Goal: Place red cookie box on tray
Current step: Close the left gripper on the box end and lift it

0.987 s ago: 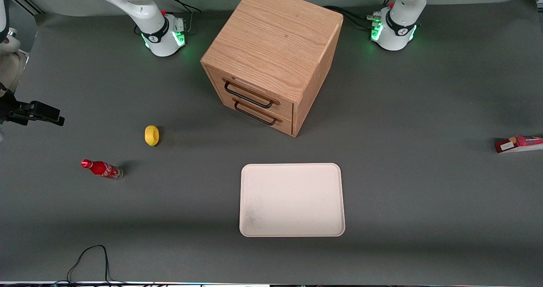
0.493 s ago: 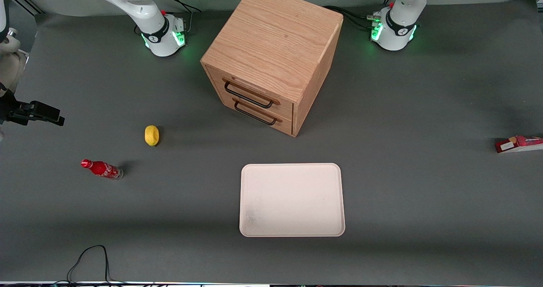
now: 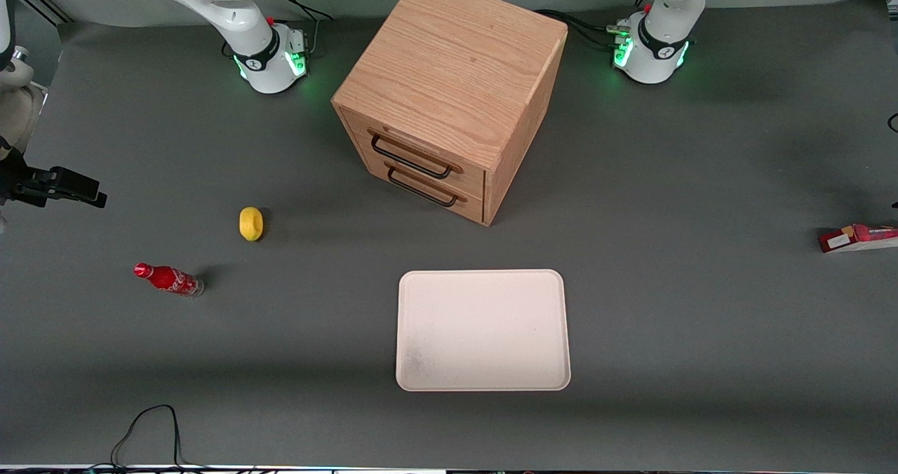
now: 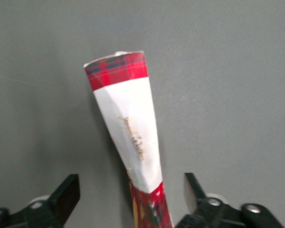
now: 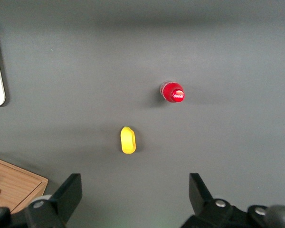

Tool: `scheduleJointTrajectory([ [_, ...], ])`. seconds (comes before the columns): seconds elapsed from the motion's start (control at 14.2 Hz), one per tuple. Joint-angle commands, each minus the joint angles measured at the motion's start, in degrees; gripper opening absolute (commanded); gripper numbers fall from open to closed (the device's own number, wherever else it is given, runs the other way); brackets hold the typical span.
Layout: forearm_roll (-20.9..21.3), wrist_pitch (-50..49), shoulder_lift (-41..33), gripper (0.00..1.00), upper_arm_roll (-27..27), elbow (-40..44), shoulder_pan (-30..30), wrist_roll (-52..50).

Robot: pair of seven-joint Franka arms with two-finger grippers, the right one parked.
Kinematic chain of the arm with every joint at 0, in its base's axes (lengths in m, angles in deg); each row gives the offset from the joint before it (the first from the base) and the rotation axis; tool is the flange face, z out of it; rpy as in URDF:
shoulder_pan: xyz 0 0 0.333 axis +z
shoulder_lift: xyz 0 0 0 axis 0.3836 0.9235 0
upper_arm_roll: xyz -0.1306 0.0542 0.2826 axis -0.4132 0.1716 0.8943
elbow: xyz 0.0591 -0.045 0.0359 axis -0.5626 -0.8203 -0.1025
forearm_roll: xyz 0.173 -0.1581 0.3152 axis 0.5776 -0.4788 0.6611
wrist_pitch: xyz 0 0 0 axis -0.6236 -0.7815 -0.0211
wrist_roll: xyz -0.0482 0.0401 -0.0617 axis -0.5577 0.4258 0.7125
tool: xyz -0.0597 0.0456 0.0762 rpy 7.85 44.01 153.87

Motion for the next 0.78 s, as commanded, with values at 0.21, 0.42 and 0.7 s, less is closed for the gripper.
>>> scheduleJointTrajectory([
  [0.21,-0.5,-1.7,1.1,0.05,0.3,2.5,-2.6,-1.3],
  [0.42,-0.4,-2.9,0.9,0.0,0.3,2.6,-2.7,-1.1],
  [0.7,-0.3,-3.2,0.6,0.0,0.4,2.7,-2.4,-0.4],
])
